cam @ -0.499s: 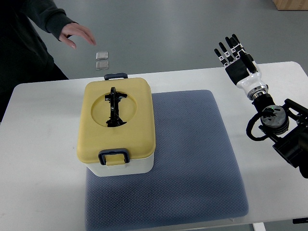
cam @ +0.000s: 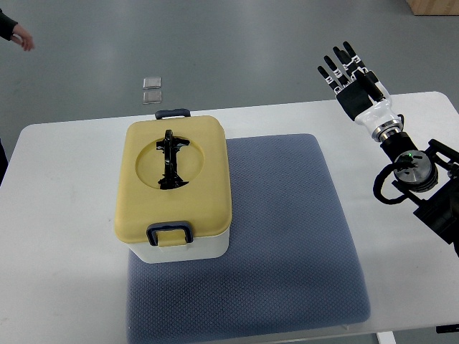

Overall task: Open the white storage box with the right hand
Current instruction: 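Raise the right hand and begin moving it toward the box, then swing the right hand over the yellow lid toward its black handle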

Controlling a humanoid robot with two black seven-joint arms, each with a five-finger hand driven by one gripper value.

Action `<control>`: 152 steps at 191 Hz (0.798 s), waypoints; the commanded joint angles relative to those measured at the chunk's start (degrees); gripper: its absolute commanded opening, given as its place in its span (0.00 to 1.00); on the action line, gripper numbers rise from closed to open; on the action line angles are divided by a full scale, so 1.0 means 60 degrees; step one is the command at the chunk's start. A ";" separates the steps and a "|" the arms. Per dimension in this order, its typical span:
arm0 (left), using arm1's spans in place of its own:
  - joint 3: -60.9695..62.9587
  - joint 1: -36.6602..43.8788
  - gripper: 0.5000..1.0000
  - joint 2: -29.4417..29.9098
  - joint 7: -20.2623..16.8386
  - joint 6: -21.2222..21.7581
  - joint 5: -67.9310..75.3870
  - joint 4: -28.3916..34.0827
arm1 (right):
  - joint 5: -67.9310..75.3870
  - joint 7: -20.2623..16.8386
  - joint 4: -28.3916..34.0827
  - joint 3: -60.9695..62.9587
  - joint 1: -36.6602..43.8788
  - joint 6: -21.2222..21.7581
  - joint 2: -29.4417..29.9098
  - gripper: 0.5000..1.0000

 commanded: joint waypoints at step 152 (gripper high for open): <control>-0.0047 0.0000 1.00 0.0000 -0.0014 -0.0020 0.0001 -0.0043 | -1.3749 0.2294 0.4152 -0.5647 0.5688 -0.2763 -0.2376 0.86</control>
